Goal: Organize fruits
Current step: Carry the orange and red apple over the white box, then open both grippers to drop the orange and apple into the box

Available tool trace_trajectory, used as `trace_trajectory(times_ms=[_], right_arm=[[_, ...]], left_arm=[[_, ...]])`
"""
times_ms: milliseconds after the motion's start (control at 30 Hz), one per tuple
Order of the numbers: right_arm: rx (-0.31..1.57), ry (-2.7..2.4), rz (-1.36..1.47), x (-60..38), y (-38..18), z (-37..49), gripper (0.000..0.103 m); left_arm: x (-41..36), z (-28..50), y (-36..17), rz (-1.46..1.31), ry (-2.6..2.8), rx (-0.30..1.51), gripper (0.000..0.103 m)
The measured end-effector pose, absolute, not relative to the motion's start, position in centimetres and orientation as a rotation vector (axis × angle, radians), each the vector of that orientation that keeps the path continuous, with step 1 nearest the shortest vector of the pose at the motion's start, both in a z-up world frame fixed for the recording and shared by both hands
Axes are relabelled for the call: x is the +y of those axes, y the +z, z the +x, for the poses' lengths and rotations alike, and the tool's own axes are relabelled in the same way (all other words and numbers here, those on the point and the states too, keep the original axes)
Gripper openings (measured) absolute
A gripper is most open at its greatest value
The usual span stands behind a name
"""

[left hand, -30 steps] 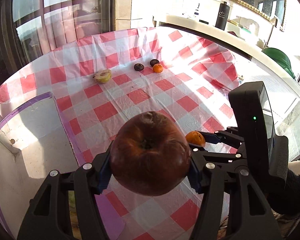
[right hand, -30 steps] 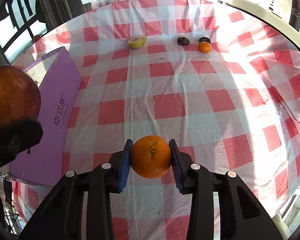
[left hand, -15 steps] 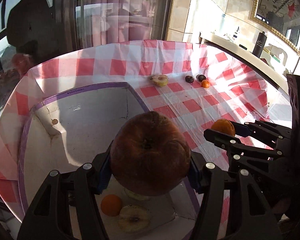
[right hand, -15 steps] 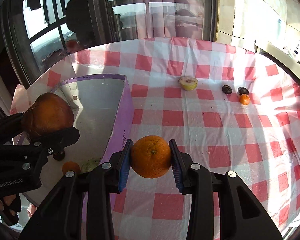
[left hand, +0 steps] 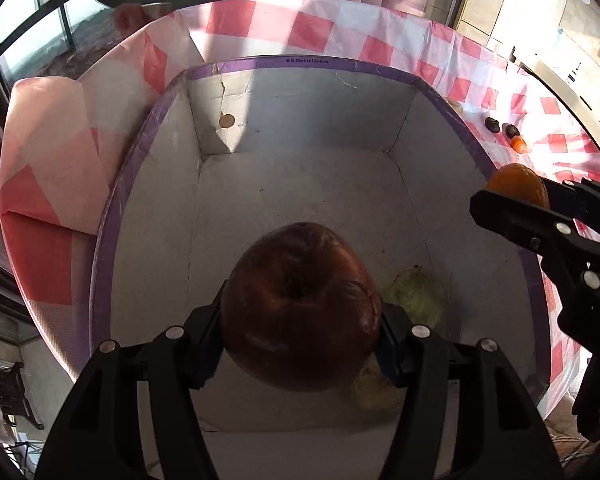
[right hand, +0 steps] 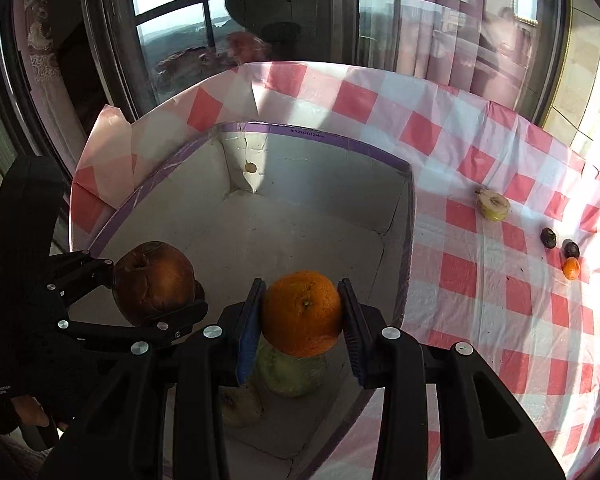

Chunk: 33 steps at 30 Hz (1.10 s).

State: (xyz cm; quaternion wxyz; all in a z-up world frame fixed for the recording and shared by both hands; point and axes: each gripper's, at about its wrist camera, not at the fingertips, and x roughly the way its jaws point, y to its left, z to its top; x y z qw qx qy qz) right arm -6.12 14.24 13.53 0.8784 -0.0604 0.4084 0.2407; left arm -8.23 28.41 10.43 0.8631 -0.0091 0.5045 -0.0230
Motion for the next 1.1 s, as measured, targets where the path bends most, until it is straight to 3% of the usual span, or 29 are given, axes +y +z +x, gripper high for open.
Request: trace_trajectory(times_ms=[433, 567, 667, 733, 1000, 1100], right_arm=[[1.146, 0.508, -0.240, 19.9, 8.3, -1.3, 0.038], [1.167, 0.496, -0.238, 19.7, 7.9, -1.4, 0.040], [1.172, 0.483, -0.217, 19.4, 7.9, -1.3, 0.054], [1.168, 0.482, -0.204, 19.1, 8.0, -1.3, 0.057], [1.151, 0.483, -0.185, 18.7, 8.5, -1.1, 0.058], [1.145, 0.486, -0.167, 18.5, 8.7, -1.0, 0.058]], left_arm=[[28.4, -9.4, 8.5, 0.028, -0.062, 1.123, 0.062], [28.7, -9.2, 8.3, 0.007, -0.059, 1.139, 0.062], [28.9, -9.0, 8.0, -0.013, -0.054, 1.156, 0.062], [29.0, -8.9, 7.9, -0.017, -0.053, 1.159, 0.063], [28.9, -8.7, 8.3, -0.026, -0.082, 1.130, 0.076], [28.7, -8.8, 8.4, -0.016, -0.087, 1.128, 0.077]])
